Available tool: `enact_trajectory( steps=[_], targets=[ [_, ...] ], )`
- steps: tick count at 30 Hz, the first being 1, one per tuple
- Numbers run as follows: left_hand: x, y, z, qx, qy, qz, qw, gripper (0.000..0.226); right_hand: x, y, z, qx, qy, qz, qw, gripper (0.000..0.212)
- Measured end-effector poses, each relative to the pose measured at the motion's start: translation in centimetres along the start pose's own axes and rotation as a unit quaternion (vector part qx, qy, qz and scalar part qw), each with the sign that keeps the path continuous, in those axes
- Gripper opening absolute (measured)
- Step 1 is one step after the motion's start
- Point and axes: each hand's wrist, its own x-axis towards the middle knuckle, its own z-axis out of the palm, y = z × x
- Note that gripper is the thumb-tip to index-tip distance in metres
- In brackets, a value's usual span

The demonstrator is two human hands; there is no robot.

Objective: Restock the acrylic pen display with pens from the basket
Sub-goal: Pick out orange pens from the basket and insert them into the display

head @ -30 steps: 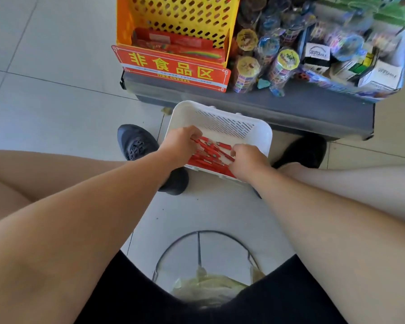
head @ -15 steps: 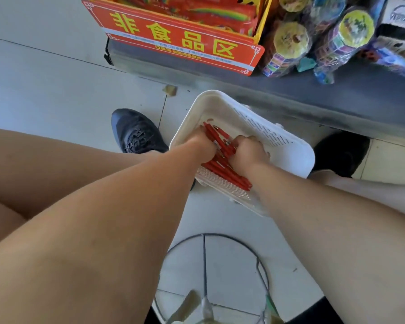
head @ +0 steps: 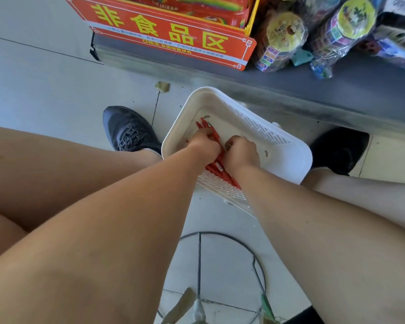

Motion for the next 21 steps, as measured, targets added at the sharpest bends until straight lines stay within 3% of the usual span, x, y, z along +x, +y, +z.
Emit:
enact_trajectory(
  steps=[3,6,9,18,21],
  targets=[
    [-1.0,0.5,0.1,0.045,0.022,0.042,0.998,0.040,-0.3,-0.1,-0.8,0.072,0.002,0.024,0.997,0.016],
    [-2.0,0.9,-0.1,0.041,0.023,0.075,0.996,0.055,-0.4,-0.4,-2.0,0.144,-0.002,0.046,0.988,0.019],
    [-2.5,0.8,-0.1,0.010,0.018,0.087,0.996,0.060,-0.2,0.0,-3.0,0.187,-0.056,0.055,0.979,0.010],
    [-3.2,0.9,-0.4,-0.049,0.042,0.072,0.995,0.041,-1.2,1.5,-4.4,0.332,-0.156,0.053,0.929,0.016],
    [-3.5,1.2,-0.4,-0.048,0.026,0.058,0.997,0.030,-1.9,1.0,-4.8,0.333,-0.174,0.036,0.926,0.019]
  ],
)
